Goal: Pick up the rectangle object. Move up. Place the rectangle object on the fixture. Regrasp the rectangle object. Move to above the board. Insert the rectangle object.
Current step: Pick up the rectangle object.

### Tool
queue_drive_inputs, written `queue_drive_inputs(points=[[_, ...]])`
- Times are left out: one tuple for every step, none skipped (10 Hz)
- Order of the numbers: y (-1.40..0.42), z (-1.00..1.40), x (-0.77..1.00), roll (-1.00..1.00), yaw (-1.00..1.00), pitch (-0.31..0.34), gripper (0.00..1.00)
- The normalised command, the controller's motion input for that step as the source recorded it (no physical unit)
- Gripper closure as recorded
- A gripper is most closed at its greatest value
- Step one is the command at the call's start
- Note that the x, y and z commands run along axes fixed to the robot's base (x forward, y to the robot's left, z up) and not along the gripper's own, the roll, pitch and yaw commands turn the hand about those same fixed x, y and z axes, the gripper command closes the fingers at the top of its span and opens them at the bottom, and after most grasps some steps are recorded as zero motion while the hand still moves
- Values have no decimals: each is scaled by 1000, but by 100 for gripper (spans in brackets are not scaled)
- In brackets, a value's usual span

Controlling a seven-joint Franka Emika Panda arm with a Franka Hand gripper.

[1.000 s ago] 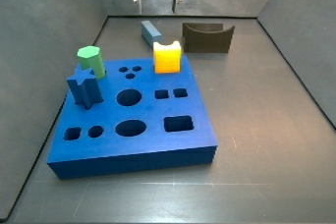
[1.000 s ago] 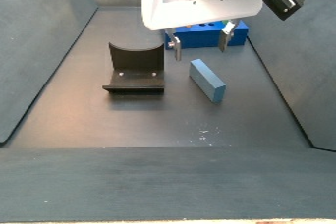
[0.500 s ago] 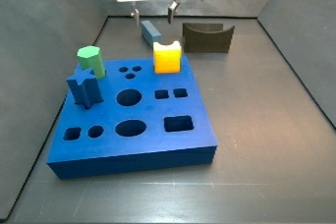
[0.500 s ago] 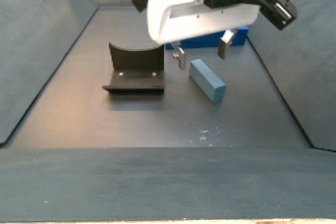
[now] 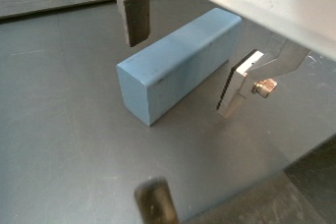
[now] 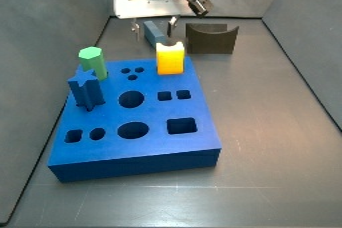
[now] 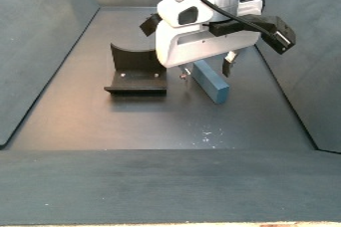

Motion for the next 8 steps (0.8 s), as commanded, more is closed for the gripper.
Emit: queue_drive_inputs(points=[[0, 0, -583, -169, -3, -374, 0], [0, 0, 0, 17, 0, 3, 0], [0, 0, 0, -17, 0, 0, 0], [0, 0, 0, 0, 0, 0, 100], [0, 0, 0, 0, 0, 17, 100], [0, -3, 51, 0, 0, 63, 100], [0, 0, 91, 0, 0, 100, 100], [0, 0, 117, 0, 0, 160, 100]])
